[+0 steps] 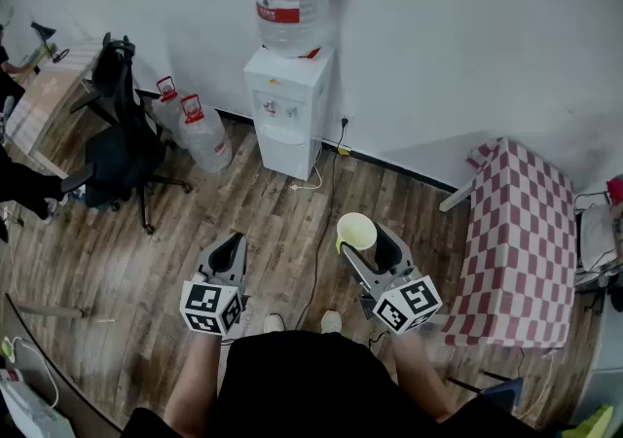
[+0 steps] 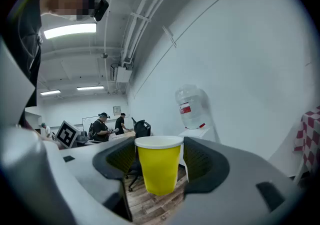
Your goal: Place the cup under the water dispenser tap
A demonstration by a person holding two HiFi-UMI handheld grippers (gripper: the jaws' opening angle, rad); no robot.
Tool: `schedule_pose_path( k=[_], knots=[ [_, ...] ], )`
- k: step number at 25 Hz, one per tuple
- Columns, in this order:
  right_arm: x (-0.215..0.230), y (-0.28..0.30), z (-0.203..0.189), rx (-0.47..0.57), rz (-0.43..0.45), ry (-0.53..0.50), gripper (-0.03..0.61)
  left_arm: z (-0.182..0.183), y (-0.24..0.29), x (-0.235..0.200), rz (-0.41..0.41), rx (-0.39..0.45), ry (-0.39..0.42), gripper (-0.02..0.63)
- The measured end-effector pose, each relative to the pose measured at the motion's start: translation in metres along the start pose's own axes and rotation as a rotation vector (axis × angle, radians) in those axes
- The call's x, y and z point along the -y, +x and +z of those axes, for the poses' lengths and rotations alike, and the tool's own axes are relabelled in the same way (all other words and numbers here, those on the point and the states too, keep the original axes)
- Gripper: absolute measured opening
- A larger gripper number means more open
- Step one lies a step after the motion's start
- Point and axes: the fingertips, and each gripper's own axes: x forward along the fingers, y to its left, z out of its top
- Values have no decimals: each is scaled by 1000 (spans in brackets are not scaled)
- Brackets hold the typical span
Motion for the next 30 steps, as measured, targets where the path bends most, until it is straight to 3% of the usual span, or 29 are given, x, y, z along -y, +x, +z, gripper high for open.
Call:
schedule_pose_path(
  k=[8, 18, 30],
  knots=[
    [17, -5, -2, -7, -10, 13, 313, 2, 7, 10, 20, 2, -2, 26],
    [44, -21, -11, -40, 43, 9, 313, -3, 17, 33, 88, 9, -46, 14],
    [94, -48, -24, -72, 75, 41, 313, -24, 29, 80, 118, -51, -59, 14]
  ],
)
